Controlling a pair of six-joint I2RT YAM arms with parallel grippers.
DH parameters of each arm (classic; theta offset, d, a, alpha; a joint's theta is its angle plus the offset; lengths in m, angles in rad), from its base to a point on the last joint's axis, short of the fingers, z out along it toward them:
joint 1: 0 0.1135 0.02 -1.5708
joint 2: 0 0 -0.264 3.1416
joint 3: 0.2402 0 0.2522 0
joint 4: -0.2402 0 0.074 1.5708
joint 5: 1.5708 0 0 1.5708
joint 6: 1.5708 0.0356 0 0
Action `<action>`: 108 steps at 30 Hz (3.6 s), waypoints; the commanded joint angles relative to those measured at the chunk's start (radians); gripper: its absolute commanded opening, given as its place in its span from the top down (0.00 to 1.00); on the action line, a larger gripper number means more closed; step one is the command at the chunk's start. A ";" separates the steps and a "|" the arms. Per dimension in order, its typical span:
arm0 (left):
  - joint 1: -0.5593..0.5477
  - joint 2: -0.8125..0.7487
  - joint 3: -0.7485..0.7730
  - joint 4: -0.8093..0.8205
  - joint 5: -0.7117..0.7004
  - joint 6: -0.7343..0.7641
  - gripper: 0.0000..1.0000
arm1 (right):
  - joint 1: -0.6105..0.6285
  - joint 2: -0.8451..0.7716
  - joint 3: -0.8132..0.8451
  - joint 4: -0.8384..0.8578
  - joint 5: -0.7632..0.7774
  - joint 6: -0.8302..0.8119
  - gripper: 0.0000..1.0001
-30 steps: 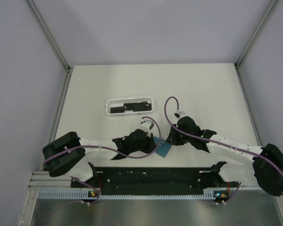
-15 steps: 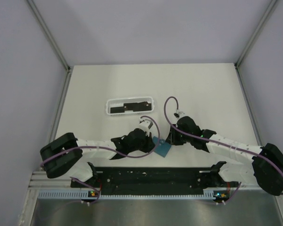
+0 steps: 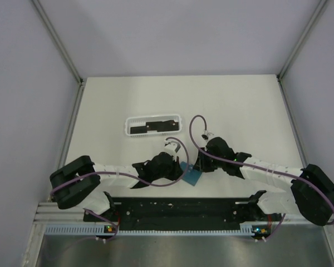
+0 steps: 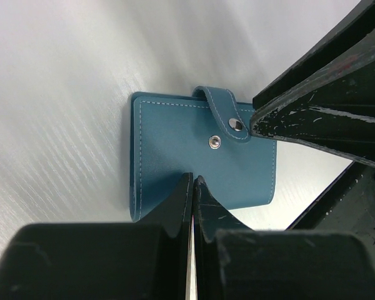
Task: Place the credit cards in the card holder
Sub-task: Close the card holder at the center of the board.
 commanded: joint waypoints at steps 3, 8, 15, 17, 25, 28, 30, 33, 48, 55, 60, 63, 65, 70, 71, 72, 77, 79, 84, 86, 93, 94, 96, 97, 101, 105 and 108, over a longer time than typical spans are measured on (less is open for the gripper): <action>0.004 0.010 -0.004 0.033 -0.021 -0.006 1.00 | 0.010 0.011 0.033 0.052 -0.007 -0.026 0.76; 0.004 0.019 -0.006 0.040 -0.007 -0.008 1.00 | 0.010 0.003 0.045 0.053 0.013 -0.034 0.76; 0.006 0.021 -0.004 0.045 0.001 -0.009 1.00 | 0.010 0.008 0.076 0.047 0.036 -0.058 0.77; 0.004 0.019 -0.006 0.045 0.002 -0.009 1.00 | 0.010 0.005 0.079 0.044 0.041 -0.061 0.76; 0.004 0.025 -0.003 0.051 0.009 -0.009 1.00 | 0.009 0.048 0.097 0.047 0.021 -0.069 0.77; 0.004 0.025 -0.004 0.051 0.009 -0.009 1.00 | 0.010 0.063 0.094 0.063 -0.003 -0.069 0.78; 0.004 0.025 -0.007 0.051 0.009 -0.011 1.00 | 0.010 0.069 0.090 0.069 -0.019 -0.067 0.78; 0.004 0.024 -0.006 0.051 0.009 -0.011 1.00 | 0.010 0.071 0.080 0.075 -0.030 -0.061 0.79; 0.004 0.019 -0.001 0.042 0.007 -0.006 1.00 | 0.010 0.100 0.053 0.122 -0.086 -0.055 0.80; 0.004 0.017 -0.001 0.040 0.007 -0.008 1.00 | 0.010 0.109 0.045 0.124 -0.092 -0.049 0.80; 0.004 0.016 -0.003 0.040 0.007 -0.006 1.00 | 0.010 0.115 0.039 0.125 -0.086 -0.046 0.81; 0.004 0.016 -0.003 0.040 0.006 -0.009 1.00 | 0.010 0.118 0.034 0.129 -0.086 -0.040 0.82; 0.004 0.017 -0.004 0.040 0.006 -0.009 1.00 | 0.010 0.121 0.031 0.129 -0.086 -0.041 0.82; 0.004 0.020 -0.004 0.045 0.009 -0.011 1.00 | 0.010 0.123 0.025 0.133 -0.086 -0.037 0.83; 0.004 0.019 -0.004 0.045 0.009 -0.009 1.00 | 0.010 0.123 0.025 0.133 -0.085 -0.035 0.83; 0.004 0.022 -0.004 0.046 0.009 -0.012 1.00 | 0.010 0.124 0.024 0.135 -0.086 -0.035 0.83; 0.004 0.022 -0.006 0.046 0.010 -0.012 1.00 | 0.010 0.126 0.021 0.136 -0.085 -0.032 0.84; 0.006 0.021 -0.007 0.048 0.009 -0.012 1.00 | 0.012 0.127 0.021 0.136 -0.086 -0.034 0.84; 0.004 0.022 -0.007 0.048 0.009 -0.012 1.00 | 0.010 0.130 0.016 0.142 -0.086 -0.031 0.85; 0.006 0.022 -0.007 0.048 0.009 -0.012 1.00 | 0.010 0.132 0.016 0.142 -0.086 -0.029 0.88; 0.004 0.025 -0.004 0.051 0.010 -0.014 1.00 | 0.012 0.132 0.014 0.130 -0.085 -0.040 0.92; 0.004 0.027 -0.004 0.051 0.010 -0.014 1.00 | 0.013 0.132 0.014 0.130 -0.085 -0.041 0.92; 0.006 0.027 -0.004 0.053 0.012 -0.012 1.00 | 0.016 0.132 0.016 0.125 -0.079 -0.046 0.91; 0.004 0.027 -0.004 0.053 0.012 -0.012 1.00 | 0.017 0.134 0.016 0.121 -0.076 -0.047 0.91; 0.004 0.027 -0.004 0.054 0.012 -0.015 1.00 | 0.021 0.134 0.024 0.101 -0.065 -0.057 0.88; 0.004 0.027 -0.006 0.054 0.012 -0.015 1.00 | 0.029 0.138 0.031 0.099 -0.057 -0.066 0.87; 0.004 0.025 -0.007 0.054 0.012 -0.015 1.00 | 0.036 0.147 0.037 0.074 -0.048 -0.066 0.86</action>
